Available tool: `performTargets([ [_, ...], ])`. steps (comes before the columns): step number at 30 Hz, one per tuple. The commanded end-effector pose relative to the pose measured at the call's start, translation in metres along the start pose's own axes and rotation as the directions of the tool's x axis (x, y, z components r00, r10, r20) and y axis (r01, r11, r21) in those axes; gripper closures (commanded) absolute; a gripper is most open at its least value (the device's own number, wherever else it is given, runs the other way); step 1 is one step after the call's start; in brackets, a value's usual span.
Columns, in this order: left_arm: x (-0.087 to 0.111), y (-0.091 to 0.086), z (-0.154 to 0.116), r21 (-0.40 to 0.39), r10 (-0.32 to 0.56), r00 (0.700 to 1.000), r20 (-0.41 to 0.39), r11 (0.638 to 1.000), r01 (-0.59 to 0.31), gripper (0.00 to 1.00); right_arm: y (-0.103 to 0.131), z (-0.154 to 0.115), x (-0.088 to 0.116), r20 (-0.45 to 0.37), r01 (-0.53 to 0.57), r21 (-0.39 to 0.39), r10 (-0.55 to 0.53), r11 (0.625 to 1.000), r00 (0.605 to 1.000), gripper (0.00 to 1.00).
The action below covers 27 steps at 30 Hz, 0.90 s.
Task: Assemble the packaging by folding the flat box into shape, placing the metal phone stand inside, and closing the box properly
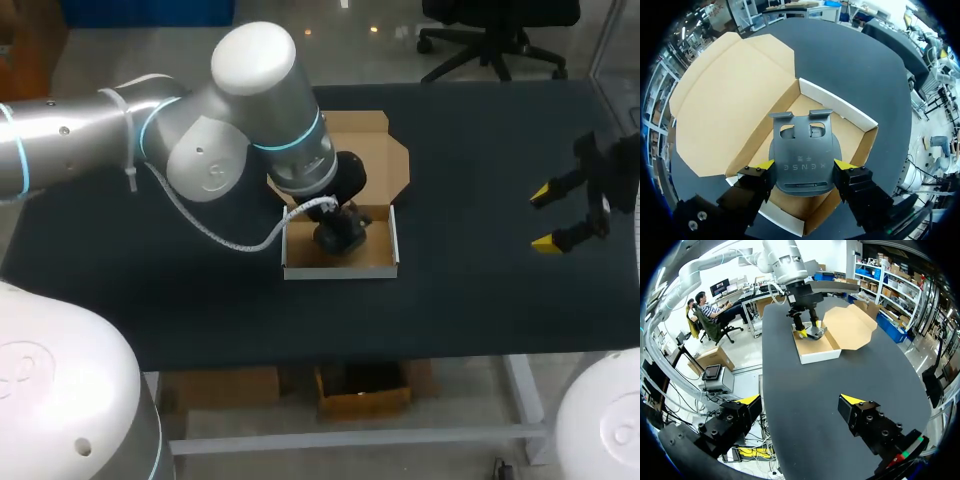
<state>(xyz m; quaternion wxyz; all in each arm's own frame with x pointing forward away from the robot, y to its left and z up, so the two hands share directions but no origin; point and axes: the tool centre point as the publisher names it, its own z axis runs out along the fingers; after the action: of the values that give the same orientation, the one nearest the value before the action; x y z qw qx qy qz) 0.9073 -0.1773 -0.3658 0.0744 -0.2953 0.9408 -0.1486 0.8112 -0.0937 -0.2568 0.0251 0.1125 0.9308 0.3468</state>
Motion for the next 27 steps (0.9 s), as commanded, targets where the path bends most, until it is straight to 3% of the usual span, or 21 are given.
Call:
performTargets([
  [1,-0.001,-0.006,0.009,-0.011,0.002,1.0,-0.001,1.0,-0.002,1.0,0.0,-0.001,0.001,-0.002,0.0,0.0,0.0,1.0,1.0,0.0],
  [27,-0.007,-0.006,0.026,-0.038,-0.003,1.0,-0.002,0.999,0.003,1.0,0.0,-0.001,0.001,-0.002,0.0,0.0,0.0,1.0,1.0,0.0],
])
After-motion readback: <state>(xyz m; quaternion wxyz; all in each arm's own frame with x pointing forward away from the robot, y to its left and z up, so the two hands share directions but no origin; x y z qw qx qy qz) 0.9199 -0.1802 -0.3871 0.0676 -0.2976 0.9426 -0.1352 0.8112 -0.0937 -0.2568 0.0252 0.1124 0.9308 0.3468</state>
